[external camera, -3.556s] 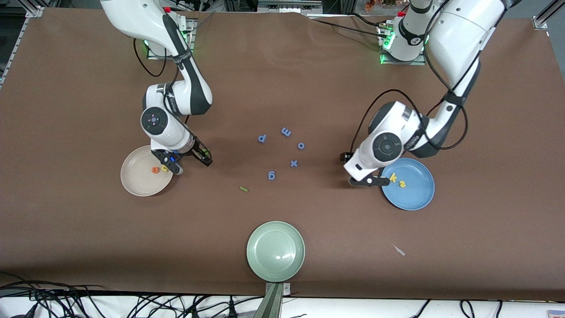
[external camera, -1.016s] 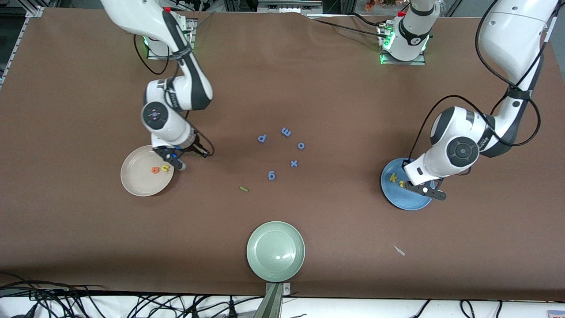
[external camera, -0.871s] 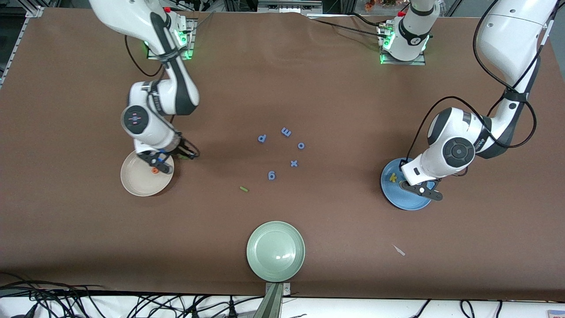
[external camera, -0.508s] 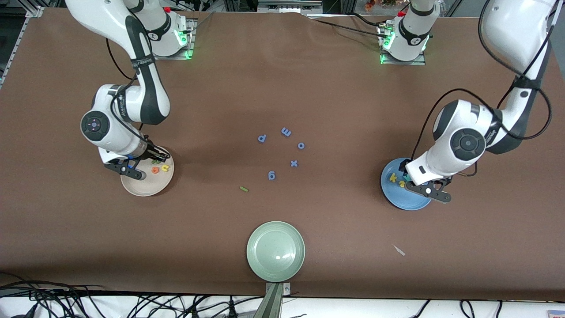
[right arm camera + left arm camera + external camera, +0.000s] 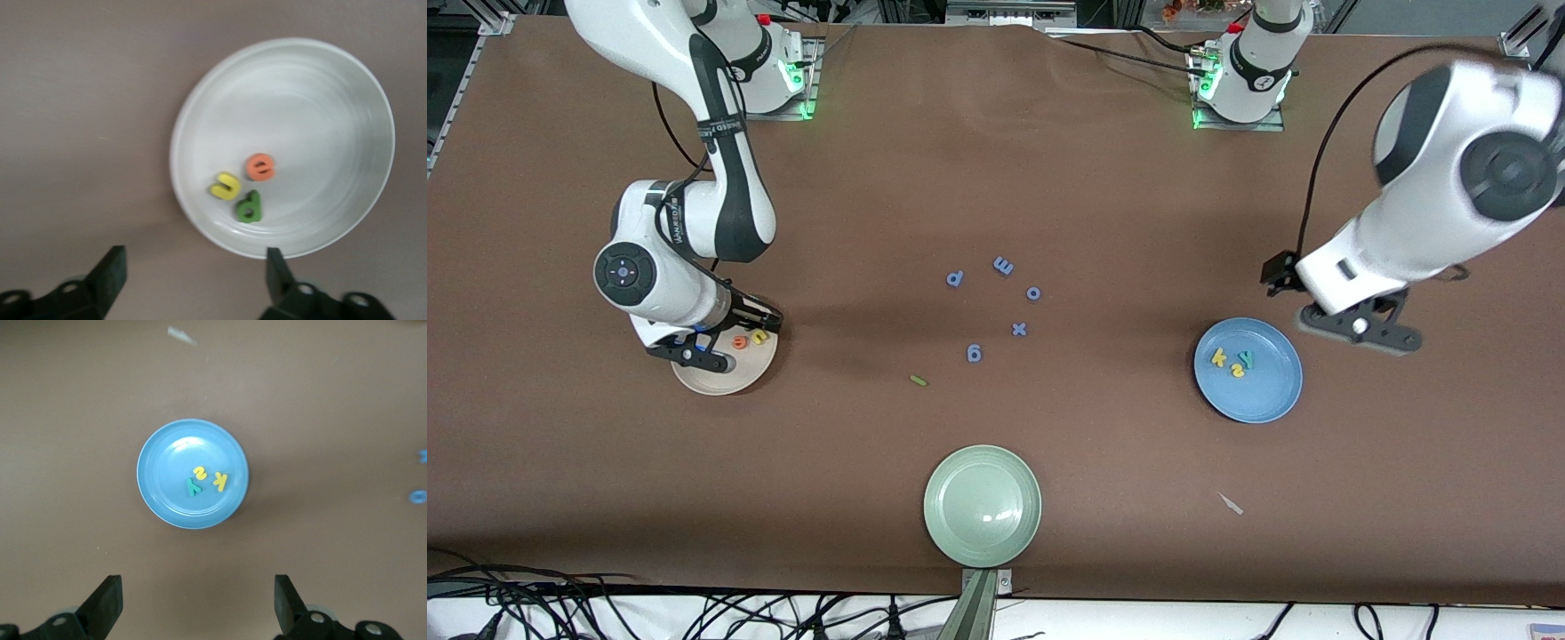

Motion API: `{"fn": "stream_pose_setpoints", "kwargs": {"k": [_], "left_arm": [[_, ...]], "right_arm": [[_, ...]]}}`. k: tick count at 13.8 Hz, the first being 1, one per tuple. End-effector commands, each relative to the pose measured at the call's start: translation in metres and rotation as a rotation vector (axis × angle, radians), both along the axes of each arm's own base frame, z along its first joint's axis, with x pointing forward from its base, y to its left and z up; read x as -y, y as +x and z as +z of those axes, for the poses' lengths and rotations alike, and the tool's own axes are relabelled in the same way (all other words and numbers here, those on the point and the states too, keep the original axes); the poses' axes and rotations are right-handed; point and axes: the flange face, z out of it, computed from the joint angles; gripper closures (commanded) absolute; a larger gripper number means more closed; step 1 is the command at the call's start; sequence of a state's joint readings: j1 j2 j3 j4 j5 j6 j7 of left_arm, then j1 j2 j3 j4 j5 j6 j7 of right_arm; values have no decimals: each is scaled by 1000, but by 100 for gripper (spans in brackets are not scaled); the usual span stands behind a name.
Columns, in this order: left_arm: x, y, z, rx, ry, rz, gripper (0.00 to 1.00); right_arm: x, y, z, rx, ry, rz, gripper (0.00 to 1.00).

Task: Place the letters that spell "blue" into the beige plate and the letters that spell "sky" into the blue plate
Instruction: 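Reach the green l with the right gripper while the left gripper withdraws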

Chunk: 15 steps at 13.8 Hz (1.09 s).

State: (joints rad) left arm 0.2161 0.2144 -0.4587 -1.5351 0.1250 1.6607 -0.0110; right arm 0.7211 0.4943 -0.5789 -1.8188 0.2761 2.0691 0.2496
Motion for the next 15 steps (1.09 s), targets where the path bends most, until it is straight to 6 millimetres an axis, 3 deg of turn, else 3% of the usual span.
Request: {"fn": "stream_pose_setpoints", "kwargs": {"k": [1,2,3,4,6,8,10,12,15], "left_arm": [[-27,-25,57,64,-29,73,0],[-33,-27,66,82,-24,65,0],[-23,-35,71,86,-21,28,0],[-23,-40,62,67,-14,28,0],[-26,-53,69,75,-9,81,0],[-32,-54,65,66,-34,220,0],[-35,-52,63,60,-38,220,0],[-49,-47,60,55,-46,179,0],[-51,-46,63,61,-48,171,0]], "right_arm": [[-49,20,-3,-9,-8,77,0],[-66,21,-5,-4,3,100,0],[-83,21,-9,0,21,124,0],[-102,22,-15,1,42,143,0],[-141,23,-23,8,61,206,0],[-165,25,-37,10,72,302,0],[-191,22,-52,27,96,426,0],[-209,20,-65,75,122,576,0],[-222,25,-82,171,136,750,0]]}}
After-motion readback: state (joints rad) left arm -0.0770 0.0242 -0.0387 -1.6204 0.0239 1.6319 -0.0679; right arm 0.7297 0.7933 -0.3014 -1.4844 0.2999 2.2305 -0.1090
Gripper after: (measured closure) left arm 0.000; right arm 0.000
